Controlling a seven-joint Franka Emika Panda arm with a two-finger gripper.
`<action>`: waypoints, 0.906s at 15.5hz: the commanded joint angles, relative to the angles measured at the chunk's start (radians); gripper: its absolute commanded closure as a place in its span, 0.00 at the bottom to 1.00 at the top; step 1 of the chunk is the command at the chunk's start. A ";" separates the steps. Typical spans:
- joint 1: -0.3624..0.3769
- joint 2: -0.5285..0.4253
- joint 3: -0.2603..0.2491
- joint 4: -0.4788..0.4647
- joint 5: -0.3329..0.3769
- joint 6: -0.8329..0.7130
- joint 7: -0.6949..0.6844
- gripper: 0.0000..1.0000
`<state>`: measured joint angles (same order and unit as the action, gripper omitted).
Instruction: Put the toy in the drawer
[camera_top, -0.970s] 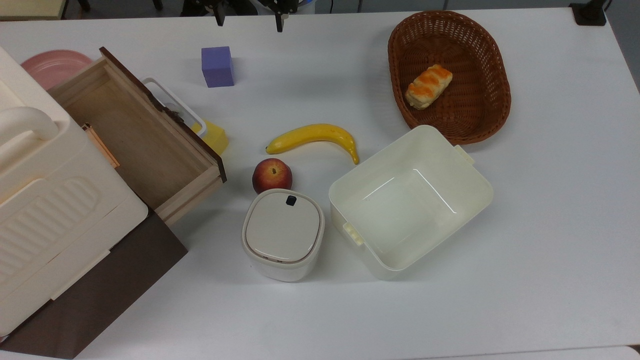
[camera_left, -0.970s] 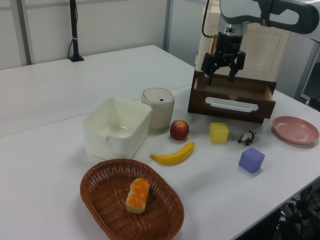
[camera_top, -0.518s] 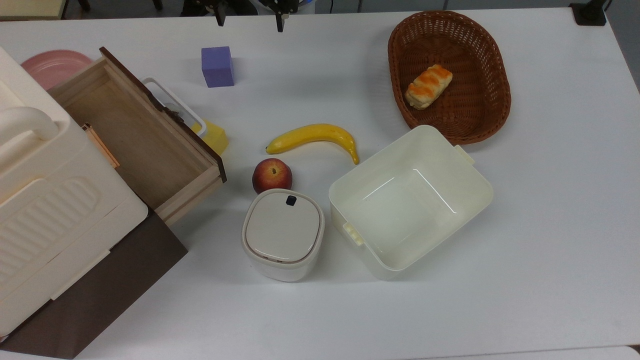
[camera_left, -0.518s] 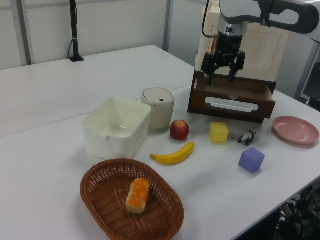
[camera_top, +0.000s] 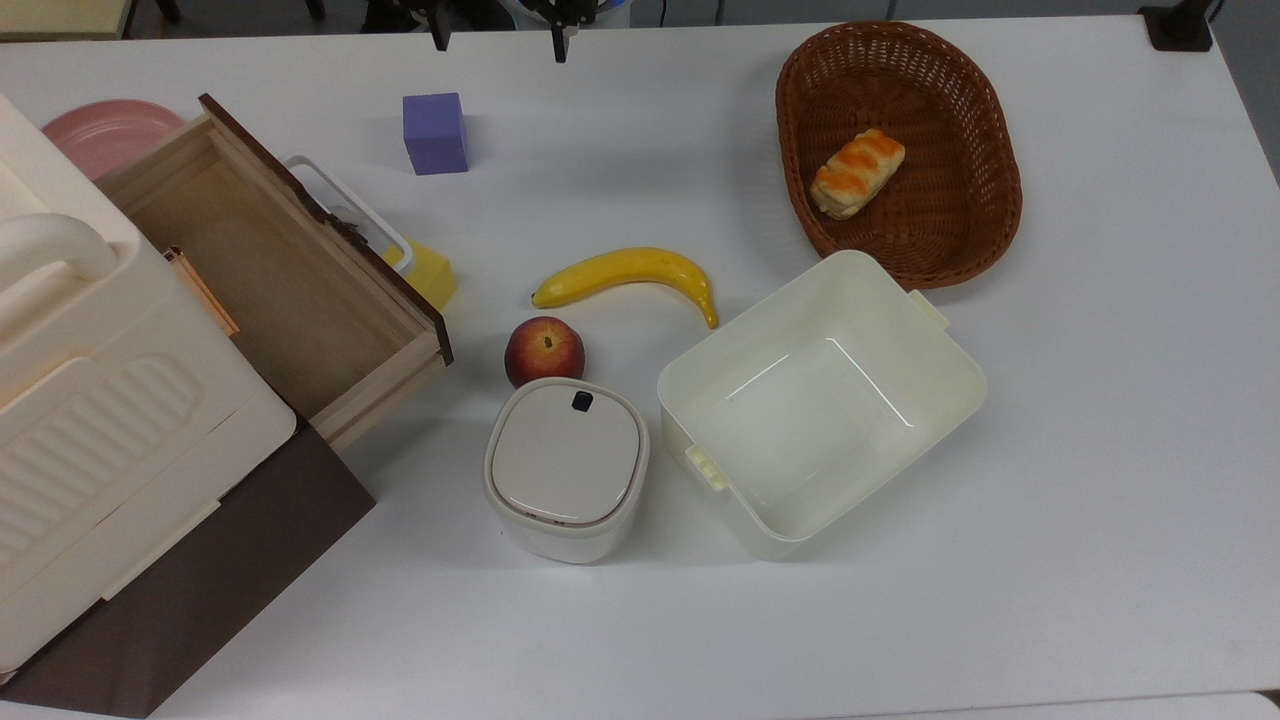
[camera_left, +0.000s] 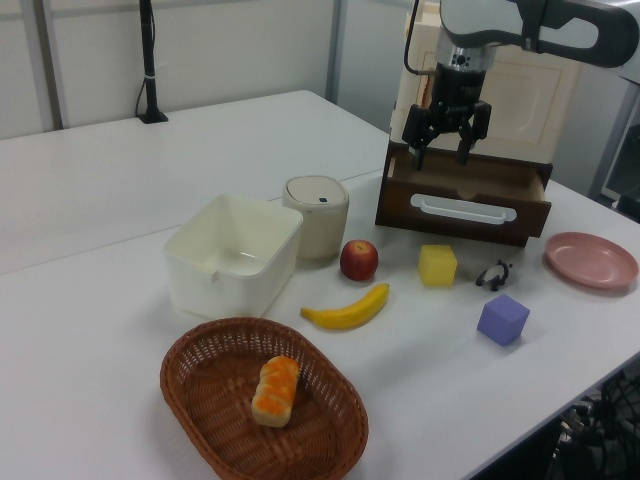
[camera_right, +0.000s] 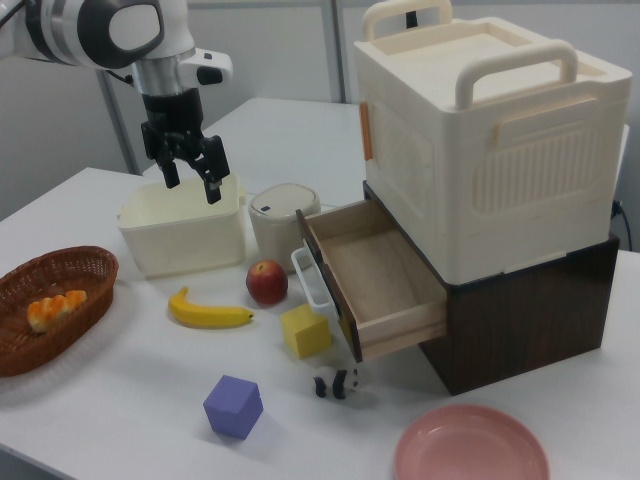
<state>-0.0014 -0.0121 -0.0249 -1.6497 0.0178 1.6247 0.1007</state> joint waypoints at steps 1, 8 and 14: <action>0.011 -0.078 -0.013 -0.074 0.036 0.017 -0.004 0.00; 0.074 -0.258 -0.132 -0.335 0.077 0.225 0.206 0.00; 0.078 -0.284 -0.132 -0.499 0.005 0.403 0.338 0.00</action>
<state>0.0469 -0.2507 -0.1379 -2.0424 0.0703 1.9239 0.3431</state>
